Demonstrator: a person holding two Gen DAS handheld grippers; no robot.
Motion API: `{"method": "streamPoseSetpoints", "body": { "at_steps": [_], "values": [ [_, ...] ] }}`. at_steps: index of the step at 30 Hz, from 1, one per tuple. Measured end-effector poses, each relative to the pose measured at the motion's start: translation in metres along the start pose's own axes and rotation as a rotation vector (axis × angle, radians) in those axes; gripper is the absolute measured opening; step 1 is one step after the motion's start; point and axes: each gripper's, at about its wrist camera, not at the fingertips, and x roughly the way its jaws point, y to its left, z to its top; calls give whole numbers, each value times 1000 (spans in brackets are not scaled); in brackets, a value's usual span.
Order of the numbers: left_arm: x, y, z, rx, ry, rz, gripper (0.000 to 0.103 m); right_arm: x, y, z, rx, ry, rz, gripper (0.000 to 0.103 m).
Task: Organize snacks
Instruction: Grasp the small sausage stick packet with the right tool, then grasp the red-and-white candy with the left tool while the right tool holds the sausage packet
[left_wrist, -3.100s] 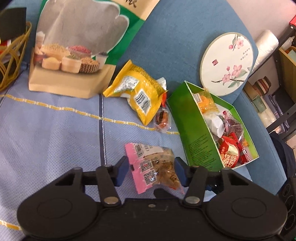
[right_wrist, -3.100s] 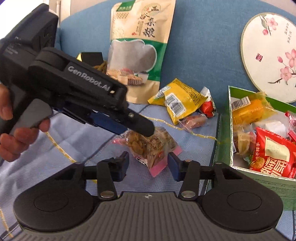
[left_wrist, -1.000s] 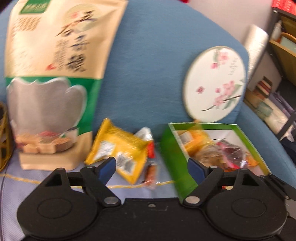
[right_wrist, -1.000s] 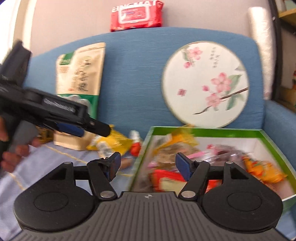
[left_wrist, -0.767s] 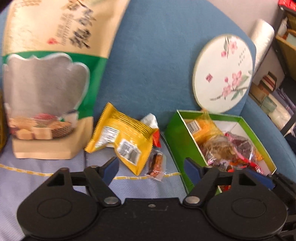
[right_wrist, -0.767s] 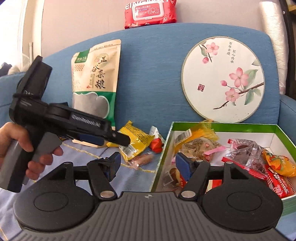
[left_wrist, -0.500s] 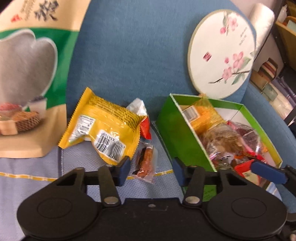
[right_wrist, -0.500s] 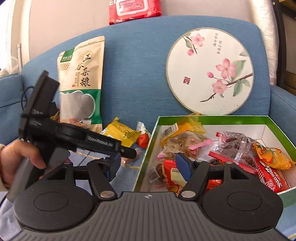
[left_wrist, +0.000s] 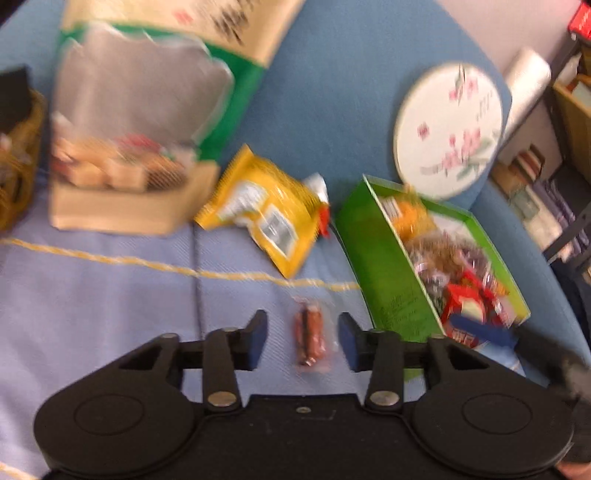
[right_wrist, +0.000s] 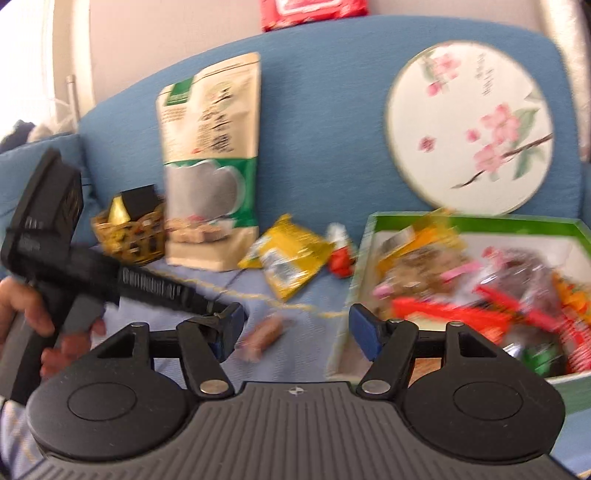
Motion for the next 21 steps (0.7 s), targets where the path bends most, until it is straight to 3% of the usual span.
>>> {"method": "streamPoseSetpoints", "body": {
  "at_steps": [1, 5, 8, 13, 15, 16, 18, 20, 21],
  "values": [
    [-5, 1, 4, -1, -14, 3, 101, 2, 5, -2, 5, 14, 37, 93],
    [-18, 3, 12, -4, -67, 5, 103, 14, 29, -16, -7, 51, 136, 90],
    [-17, 2, 14, -4, -76, 5, 103, 32, 42, -23, -52, 75, 75, 85],
    [-6, -1, 18, 1, -64, -3, 103, 61, 52, -24, -89, 59, -79, 87],
    [1, -4, 21, 21, -58, -6, 103, 66, 51, -26, -111, 62, -88, 86],
    [5, -6, 23, 29, -56, -5, 103, 68, 50, -27, -109, 66, -92, 69],
    [13, -9, 29, 29, -51, 2, 103, 72, 44, -28, -73, 98, -81, 18],
    [21, -12, 36, 18, -60, -2, 103, 70, 38, -25, -29, 117, -94, 12],
    [24, -15, 41, 17, -68, -1, 103, 66, 37, -22, -25, 119, -98, 3]
  ]
}}
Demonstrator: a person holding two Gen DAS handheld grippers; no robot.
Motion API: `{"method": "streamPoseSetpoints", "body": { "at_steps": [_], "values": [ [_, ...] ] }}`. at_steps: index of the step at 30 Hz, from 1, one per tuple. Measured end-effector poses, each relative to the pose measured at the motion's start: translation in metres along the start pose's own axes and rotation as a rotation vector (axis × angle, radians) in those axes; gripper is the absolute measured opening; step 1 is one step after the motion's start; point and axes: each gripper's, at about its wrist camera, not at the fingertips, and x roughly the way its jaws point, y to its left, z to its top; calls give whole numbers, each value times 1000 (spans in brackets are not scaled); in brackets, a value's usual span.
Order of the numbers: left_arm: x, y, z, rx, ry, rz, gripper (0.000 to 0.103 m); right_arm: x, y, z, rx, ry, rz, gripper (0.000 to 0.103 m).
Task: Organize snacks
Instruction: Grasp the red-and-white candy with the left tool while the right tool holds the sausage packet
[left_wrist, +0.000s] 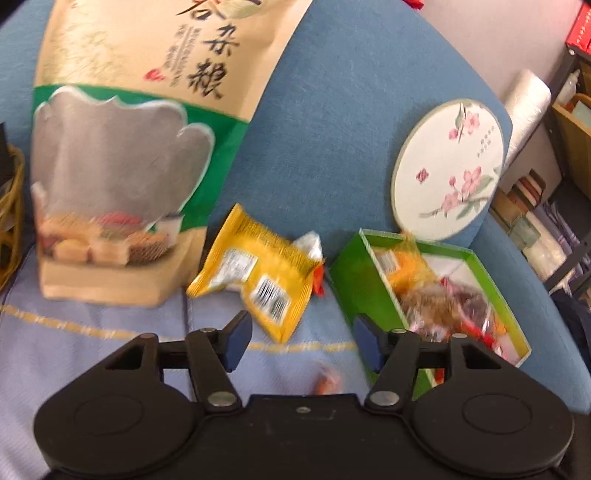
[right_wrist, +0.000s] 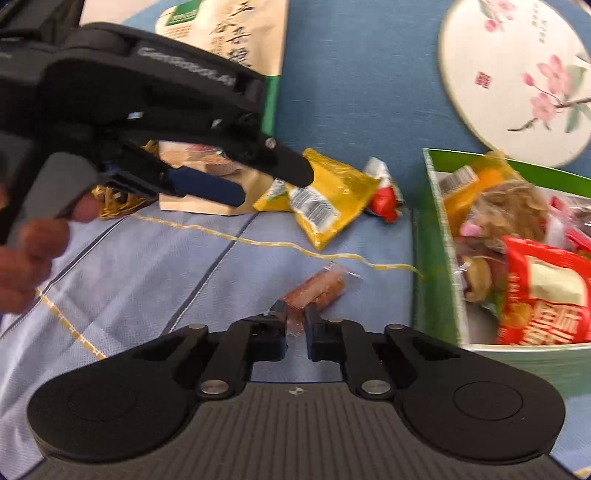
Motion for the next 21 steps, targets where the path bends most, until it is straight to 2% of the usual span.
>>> {"method": "streamPoseSetpoints", "body": {
  "at_steps": [2, 8, 11, 16, 18, 19, 20, 21],
  "values": [
    [7, -6, 9, 15, -16, 5, 103, -8, 0, 3, -4, 7, 12, 0],
    [41, -22, 31, 54, -34, 18, 103, -18, 0, -1, -12, 32, 53, 0],
    [67, -23, 39, 42, -10, 36, 103, -17, 0, -3, -11, 41, 64, 2],
    [93, -25, 35, 177, -2, 137, 102, -17, -1, -5, -19, 15, 64, 27],
    [89, -20, 29, 195, 16, 151, 69, -16, -3, -6, -11, 21, 59, 31],
    [84, -14, 26, 182, 29, 149, 57, -16, -4, -6, -10, 23, 60, 34],
    [79, -8, 23, 165, 46, 143, 36, -16, -5, -5, -9, 19, 60, 36],
    [73, 0, 19, 144, 54, 135, 27, -17, -5, -5, -8, 9, 58, 41]
  ]
}}
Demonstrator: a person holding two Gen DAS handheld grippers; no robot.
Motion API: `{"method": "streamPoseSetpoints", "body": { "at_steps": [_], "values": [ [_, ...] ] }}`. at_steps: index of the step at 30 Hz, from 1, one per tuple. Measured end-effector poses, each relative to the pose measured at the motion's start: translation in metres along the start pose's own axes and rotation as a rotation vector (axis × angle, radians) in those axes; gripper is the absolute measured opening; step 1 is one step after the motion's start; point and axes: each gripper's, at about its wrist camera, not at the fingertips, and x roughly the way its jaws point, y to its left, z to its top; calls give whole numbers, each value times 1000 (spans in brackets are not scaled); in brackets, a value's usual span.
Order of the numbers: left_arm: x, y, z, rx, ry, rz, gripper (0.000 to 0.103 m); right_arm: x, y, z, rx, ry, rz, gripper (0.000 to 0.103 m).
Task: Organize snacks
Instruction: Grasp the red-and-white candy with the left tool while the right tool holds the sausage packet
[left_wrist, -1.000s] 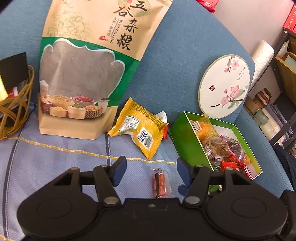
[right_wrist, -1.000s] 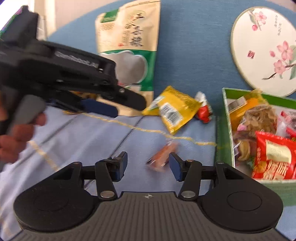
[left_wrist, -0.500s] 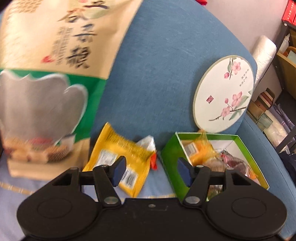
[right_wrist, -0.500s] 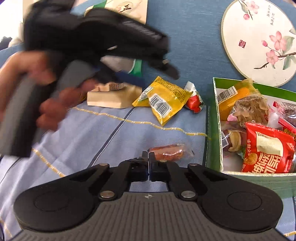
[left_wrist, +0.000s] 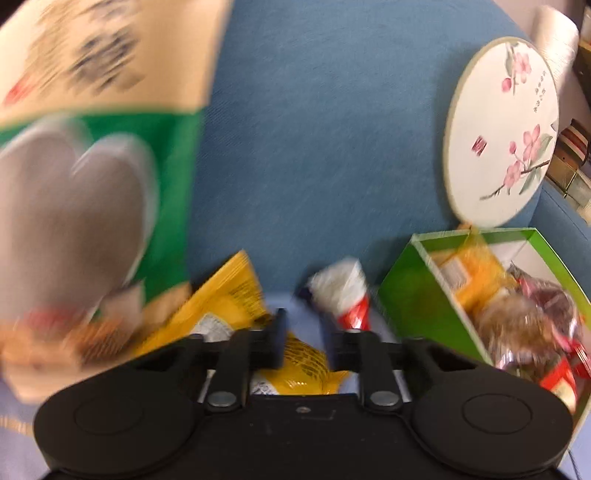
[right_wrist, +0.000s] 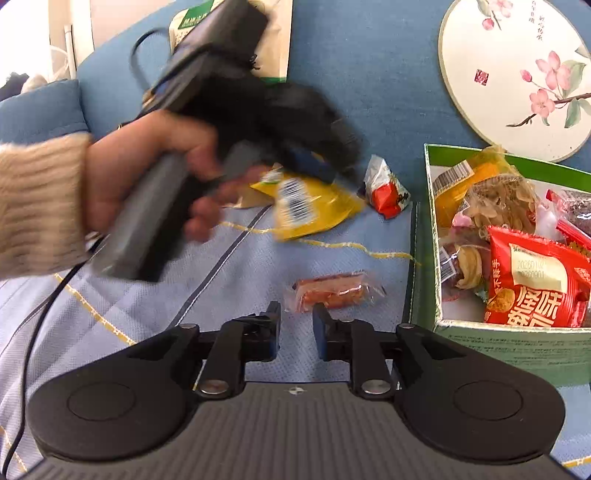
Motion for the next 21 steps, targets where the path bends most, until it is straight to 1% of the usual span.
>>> {"method": "streamPoseSetpoints", "body": {
  "at_steps": [1, 2, 4, 5, 6, 7, 8, 9, 10, 11, 12, 13, 14, 17, 18, 19, 21],
  "values": [
    [-7, 7, -6, -22, -2, -7, 25, -1, 0, 0, -1, -11, -4, 49],
    [-15, 14, -13, -41, -1, -17, 25, -2, 1, 0, -3, -19, -7, 51],
    [-31, 25, -24, -54, 2, -34, 26, -3, 1, -1, -7, -30, 3, 62],
    [-40, 29, -29, -60, 4, -45, 29, -3, 3, -1, -9, -38, 3, 65],
    [-49, 33, -33, -83, 4, -54, 47, -2, 4, -2, -15, -46, 3, 72],
    [-58, 36, -36, -112, 4, -65, 60, -2, 7, -3, -25, -55, 2, 80],
    [-66, 37, -38, -137, -3, -75, 82, 0, 9, -4, -38, -69, -3, 83],
    [-73, 38, -38, -148, -19, -80, 91, 1, 12, -4, -52, -87, -10, 87],
    [-78, 37, -37, -142, -34, -81, 92, 4, 15, -3, -73, -109, -23, 90],
    [-82, 35, -35, -133, -48, -86, 96, 7, 19, -3, -98, -131, -37, 92],
    [-84, 33, -33, -129, -60, -98, 102, 10, 21, -2, -124, -151, -51, 97],
    [-85, 29, -31, -128, -67, -108, 103, 12, 22, -2, -144, -161, -64, 101],
    [-84, 27, -28, -130, -75, -112, 103, 15, 21, -2, -159, -156, -67, 102],
    [-82, 21, -23, -133, -87, -118, 103, 19, 19, -2, -175, -102, -34, 100],
    [-79, 19, -21, -133, -84, -123, 103, 18, 18, -2, -170, -88, -27, 97],
    [-75, 17, -20, -134, -81, -131, 103, 17, 17, 0, -159, -68, -31, 84],
    [-64, 10, -16, -133, -75, -130, 103, 15, 17, 2, -148, -43, -26, 74]
  ]
}}
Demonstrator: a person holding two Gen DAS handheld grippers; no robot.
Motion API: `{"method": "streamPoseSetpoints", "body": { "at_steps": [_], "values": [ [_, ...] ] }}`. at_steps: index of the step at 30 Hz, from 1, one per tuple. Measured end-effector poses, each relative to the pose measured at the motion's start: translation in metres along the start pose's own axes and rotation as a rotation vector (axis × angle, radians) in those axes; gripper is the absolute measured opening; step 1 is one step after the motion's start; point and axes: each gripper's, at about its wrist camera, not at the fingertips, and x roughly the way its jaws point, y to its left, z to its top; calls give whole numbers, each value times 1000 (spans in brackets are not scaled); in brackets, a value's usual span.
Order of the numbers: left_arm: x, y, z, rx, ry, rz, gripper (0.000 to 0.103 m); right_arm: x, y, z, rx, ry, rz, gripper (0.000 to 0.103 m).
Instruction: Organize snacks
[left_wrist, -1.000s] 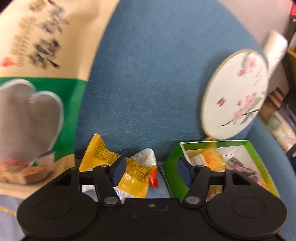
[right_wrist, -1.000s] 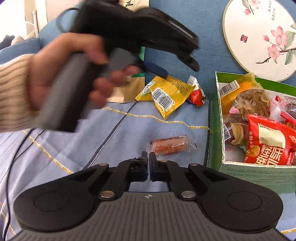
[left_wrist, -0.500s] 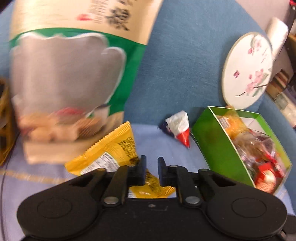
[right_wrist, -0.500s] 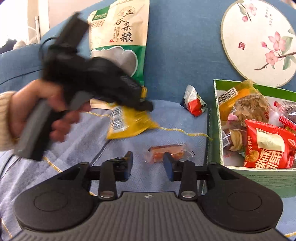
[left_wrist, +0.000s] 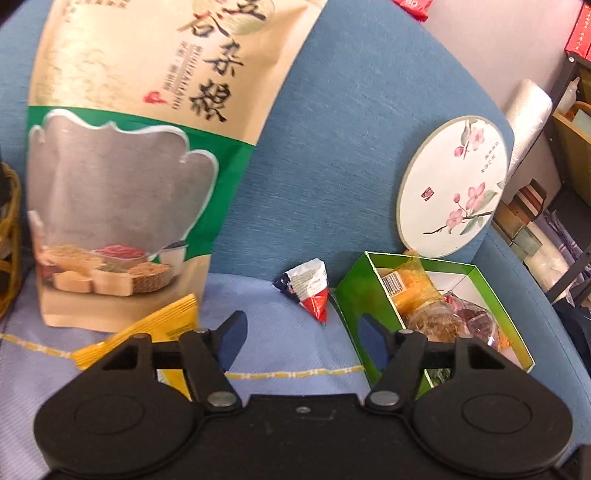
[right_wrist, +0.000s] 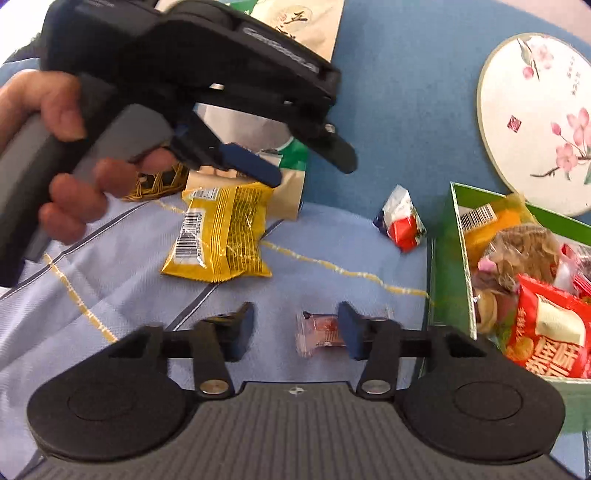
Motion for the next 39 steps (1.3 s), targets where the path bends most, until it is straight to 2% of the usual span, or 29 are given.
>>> {"method": "streamPoseSetpoints", "body": {
  "at_steps": [4, 9, 12, 16, 17, 18, 19, 20, 21, 24, 27, 32, 34, 35, 36, 37, 38, 39],
  "values": [
    [28, -6, 9, -11, 20, -6, 103, -3, 3, -2, 6, 28, 11, 74],
    [74, -1, 18, -158, 53, -30, 103, -6, 13, -8, -20, 34, 5, 74],
    [94, 2, 19, -213, 61, -25, 103, -7, 12, -9, -6, 30, 12, 76],
    [112, 2, 21, -205, 69, -5, 103, -5, 12, -8, -5, 27, 14, 79],
    [115, 3, 20, -191, 86, 6, 75, -5, 12, -8, -2, 25, 14, 79],
    [118, 4, 20, -179, 110, 9, 60, -6, 11, -9, 1, 25, 13, 79],
    [116, 6, 19, -174, 103, 0, 54, -6, 12, -9, -1, 26, 14, 80],
    [112, 8, 19, -166, 106, -9, 43, -6, 12, -9, -2, 25, 10, 80],
    [107, 8, 19, -154, 113, -21, 38, -7, 12, -9, 0, 26, 7, 80],
    [84, 11, 14, -92, 140, -21, 36, -7, 9, -9, 11, 35, 6, 80],
    [52, 21, 1, -64, 163, -23, 37, -10, 5, -10, 32, 41, 11, 80],
    [12, 28, -17, -1, 178, -8, 41, -10, 4, -9, 27, -29, -23, 80],
    [4, 31, -20, -16, 177, -12, 41, 0, 8, -9, -6, -55, -42, 89],
    [3, 30, -21, -20, 171, -8, 48, 4, 10, -10, -35, -65, -55, 91],
    [2, 29, -21, -21, 164, -4, 69, 7, 13, -12, -66, -56, -66, 91],
    [0, 27, -21, -20, 155, 0, 80, 10, 15, -13, -91, -40, -73, 92],
    [0, 25, -21, -19, 143, 4, 95, 10, 18, -14, -104, -34, -75, 93],
    [1, 23, -21, -16, 134, 11, 101, 8, 18, -13, -108, -30, -70, 93]
  ]
}}
